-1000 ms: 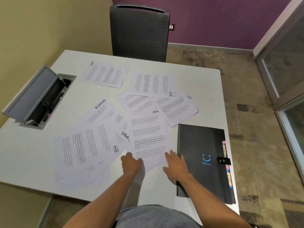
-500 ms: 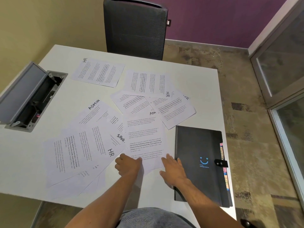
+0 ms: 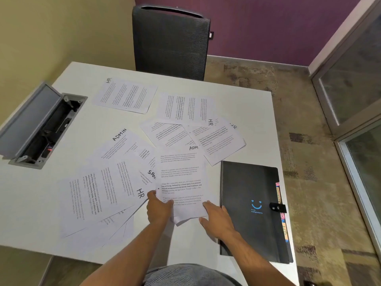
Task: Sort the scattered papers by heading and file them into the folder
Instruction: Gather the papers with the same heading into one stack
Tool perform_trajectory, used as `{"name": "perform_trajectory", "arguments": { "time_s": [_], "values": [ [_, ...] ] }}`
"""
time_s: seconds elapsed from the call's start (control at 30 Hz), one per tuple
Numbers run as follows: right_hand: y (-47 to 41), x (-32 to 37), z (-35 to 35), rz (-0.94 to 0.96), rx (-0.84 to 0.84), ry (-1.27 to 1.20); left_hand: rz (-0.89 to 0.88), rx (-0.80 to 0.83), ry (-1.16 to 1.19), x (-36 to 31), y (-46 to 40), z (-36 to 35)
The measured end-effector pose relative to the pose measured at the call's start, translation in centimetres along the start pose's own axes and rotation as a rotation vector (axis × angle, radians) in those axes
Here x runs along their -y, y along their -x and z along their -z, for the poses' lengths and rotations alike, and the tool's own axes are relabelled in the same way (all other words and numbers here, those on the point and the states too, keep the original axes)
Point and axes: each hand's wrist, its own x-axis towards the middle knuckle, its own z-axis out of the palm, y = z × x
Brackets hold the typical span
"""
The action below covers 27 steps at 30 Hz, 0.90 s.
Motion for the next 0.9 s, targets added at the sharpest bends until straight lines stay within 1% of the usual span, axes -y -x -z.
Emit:
{"name": "perform_trajectory", "arguments": {
  "time_s": [0.17,0.4,0.57,0.73,0.9],
  "values": [
    [0.2,0.2,0.1,-0.046,-0.045,-0.114,-0.035,0.046,-0.009,0.3,0.0,1.3],
    [0.8,0.0,0.5,-0.109,-0.114,-0.273,-0.121,0.244,-0.017,2.1,-0.6,3.2],
    [0.8,0.6,0.0,-0.091,-0.111,-0.272,-0.123,0.317,-0.026,3.8,-1.3,5.2],
    [0.1,1.8,-1.0,-0.026,-0.061,-0.185,-0.102,0.289,-0.088,5.1,-2.5,6.8],
    [-1.1,3.1,-1.6,0.054,-0.056,-0.036,-0.1,0.163,-0.205,5.0,-3.4,7.9]
  ]
}}
